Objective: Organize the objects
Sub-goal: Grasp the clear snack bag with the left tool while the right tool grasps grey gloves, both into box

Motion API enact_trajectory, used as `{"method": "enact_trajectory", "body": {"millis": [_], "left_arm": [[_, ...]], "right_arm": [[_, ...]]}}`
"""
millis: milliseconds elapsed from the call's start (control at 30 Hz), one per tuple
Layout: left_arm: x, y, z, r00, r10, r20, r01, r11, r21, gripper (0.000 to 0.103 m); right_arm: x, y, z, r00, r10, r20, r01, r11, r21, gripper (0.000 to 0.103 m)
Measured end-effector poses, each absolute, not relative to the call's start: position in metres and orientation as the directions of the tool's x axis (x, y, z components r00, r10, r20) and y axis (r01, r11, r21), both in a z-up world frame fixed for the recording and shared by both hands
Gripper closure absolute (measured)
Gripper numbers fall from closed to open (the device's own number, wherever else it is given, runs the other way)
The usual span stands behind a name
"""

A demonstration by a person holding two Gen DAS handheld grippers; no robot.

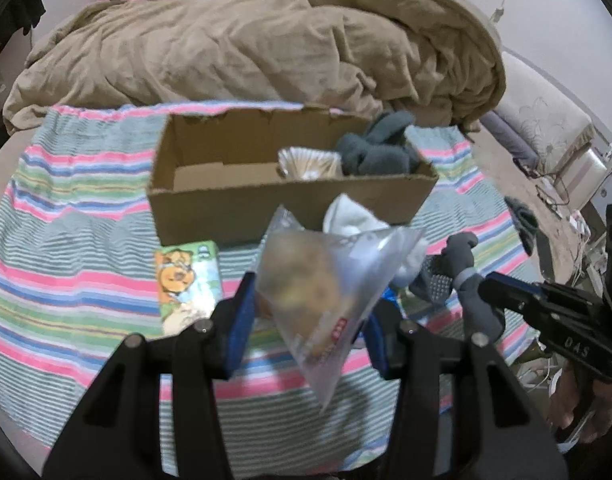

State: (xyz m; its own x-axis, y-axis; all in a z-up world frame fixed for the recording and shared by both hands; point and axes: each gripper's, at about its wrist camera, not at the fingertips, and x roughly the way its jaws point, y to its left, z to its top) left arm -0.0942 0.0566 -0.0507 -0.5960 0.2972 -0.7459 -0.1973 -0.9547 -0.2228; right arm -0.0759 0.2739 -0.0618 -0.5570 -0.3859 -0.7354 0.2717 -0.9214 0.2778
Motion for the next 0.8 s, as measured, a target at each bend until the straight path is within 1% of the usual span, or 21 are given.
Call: {"method": "enact_trajectory", "body": {"millis": [267, 567, 800], "left_arm": [[-0.080, 0.041, -0.011, -0.656, 0.309, -0.689, -0.213, -0.951, -0.224, 0.054], [-0.087, 0.030, 0.017, -0.700, 0.293, -0.652, -0.227, -0.956, -0.186, 0.054], [-0.113, 0.016, 0.017, -0.707, 0.268, -0.654, -0.230, -0.962, -0.146, 0.054]], "right_arm": [[-0.066, 0.267, -0.026, -0.608, -0.373, -0.701, 0.305, -0.925, 0.228, 0.093], [-0.073, 0.252, 0.021, -0.665, -0.384, -0.640, 0.356, -0.917, 0.181, 0.093], [-0.099, 0.225, 0.040, -0.673, -0.426, -0.605, 0.403, -0.897, 0.182, 0.093]]}}
